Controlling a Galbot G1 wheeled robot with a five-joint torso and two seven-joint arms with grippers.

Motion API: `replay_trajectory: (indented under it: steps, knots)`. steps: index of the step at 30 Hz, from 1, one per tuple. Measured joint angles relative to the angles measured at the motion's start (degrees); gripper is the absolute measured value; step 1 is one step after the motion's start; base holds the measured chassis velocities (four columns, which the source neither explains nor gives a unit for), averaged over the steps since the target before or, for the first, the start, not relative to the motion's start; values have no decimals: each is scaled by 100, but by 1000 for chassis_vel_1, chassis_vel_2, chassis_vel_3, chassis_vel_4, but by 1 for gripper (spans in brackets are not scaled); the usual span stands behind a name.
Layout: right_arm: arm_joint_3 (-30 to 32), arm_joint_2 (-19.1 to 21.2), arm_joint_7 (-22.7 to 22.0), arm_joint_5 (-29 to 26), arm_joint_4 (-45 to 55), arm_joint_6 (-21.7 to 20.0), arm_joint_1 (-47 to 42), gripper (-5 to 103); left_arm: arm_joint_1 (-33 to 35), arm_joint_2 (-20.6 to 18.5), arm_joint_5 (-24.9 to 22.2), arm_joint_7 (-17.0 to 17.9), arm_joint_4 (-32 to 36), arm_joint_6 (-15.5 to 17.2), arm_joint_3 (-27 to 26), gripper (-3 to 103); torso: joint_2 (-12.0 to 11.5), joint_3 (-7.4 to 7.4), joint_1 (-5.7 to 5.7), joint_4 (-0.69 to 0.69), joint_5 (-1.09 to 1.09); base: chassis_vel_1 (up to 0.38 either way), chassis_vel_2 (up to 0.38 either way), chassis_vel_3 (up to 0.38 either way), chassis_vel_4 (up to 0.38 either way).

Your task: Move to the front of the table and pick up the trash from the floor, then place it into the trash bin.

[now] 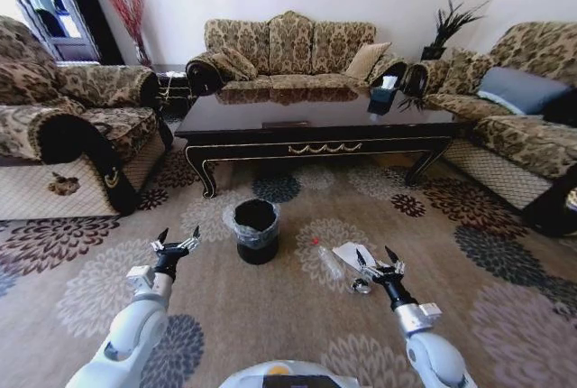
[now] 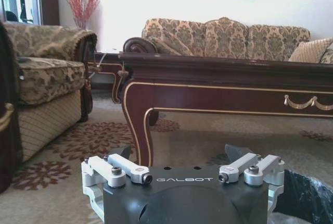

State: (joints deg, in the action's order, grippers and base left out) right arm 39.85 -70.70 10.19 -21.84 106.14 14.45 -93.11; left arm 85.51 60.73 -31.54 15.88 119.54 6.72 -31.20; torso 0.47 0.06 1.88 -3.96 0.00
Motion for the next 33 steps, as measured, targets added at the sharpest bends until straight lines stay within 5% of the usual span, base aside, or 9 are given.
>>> replay_trajectory:
  steps: [8,14,20,23,33]
  knots:
    - [-77,-3,-107,-46,-47,241,11,100,-387,-151,-316,369,85,369,503,100,0,1,1,0,0,-130,126,133,-130]
    - [-89,-55,-109,10,-64,307,-12,100,-998,-513,-453,697,48,1013,903,100,0,0,0,-1,0,-20,19,20,-22]
    - [-112,-141,-108,121,-32,327,-68,100,-1711,-909,-1458,1183,-41,1961,1288,100,0,0,0,0,0,0,0,0,0]
    - [-83,-151,-107,142,-39,367,-99,100,-2206,-1033,-2072,1642,-180,2782,1631,100,0,0,0,-1,-2,0,0,0,0]
    - [-84,-198,-104,182,-39,381,-103,100,-3177,-834,-3548,2490,-608,3464,2327,100,0,0,0,-1,0,0,0,0,0]
